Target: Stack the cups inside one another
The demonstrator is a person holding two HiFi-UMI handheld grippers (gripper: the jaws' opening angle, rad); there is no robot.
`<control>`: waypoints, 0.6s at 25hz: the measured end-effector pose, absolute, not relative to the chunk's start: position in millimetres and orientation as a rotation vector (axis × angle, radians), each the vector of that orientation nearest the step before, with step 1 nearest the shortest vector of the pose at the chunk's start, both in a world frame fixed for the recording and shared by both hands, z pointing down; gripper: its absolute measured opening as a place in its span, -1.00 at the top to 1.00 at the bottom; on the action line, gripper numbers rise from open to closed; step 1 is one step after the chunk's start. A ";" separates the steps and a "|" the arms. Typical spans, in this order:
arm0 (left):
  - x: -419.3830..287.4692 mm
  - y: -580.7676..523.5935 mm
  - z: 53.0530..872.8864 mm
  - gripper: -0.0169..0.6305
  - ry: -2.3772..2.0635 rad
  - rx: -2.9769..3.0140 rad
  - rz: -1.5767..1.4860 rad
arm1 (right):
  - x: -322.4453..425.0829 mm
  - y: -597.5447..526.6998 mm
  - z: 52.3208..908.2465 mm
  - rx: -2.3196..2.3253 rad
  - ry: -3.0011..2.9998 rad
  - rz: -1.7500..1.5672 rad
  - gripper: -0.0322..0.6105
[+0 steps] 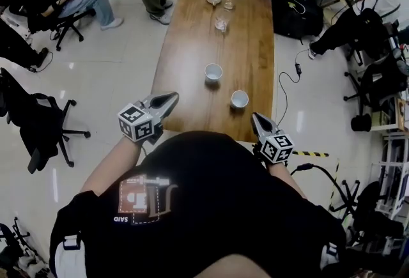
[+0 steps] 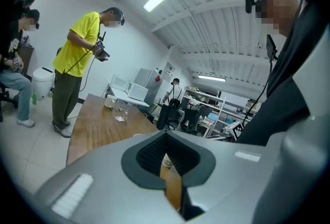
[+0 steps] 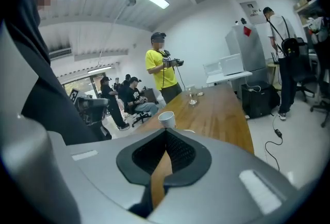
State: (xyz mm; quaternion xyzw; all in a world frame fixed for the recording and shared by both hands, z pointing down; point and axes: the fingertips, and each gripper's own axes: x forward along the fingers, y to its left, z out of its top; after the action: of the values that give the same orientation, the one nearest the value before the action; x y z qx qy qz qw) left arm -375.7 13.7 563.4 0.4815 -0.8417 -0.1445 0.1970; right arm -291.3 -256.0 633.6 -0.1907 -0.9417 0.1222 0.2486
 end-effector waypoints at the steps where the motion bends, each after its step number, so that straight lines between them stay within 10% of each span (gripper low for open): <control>1: -375.3 6.5 564.1 0.94 -2.345 1.360 -0.398 | -285.5 -257.2 640.3 -0.520 -2.552 0.331 0.86; 15: -365.5 -9.6 559.3 0.94 -2.342 1.375 -0.401 | -285.6 -263.1 631.5 -0.607 -2.543 0.221 0.86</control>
State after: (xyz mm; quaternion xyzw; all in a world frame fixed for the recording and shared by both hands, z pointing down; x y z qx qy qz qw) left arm -365.5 -9.6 559.3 0.4910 -0.8364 -0.1432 0.1969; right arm -285.6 -263.1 631.5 -0.2237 -0.9370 0.0813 0.2558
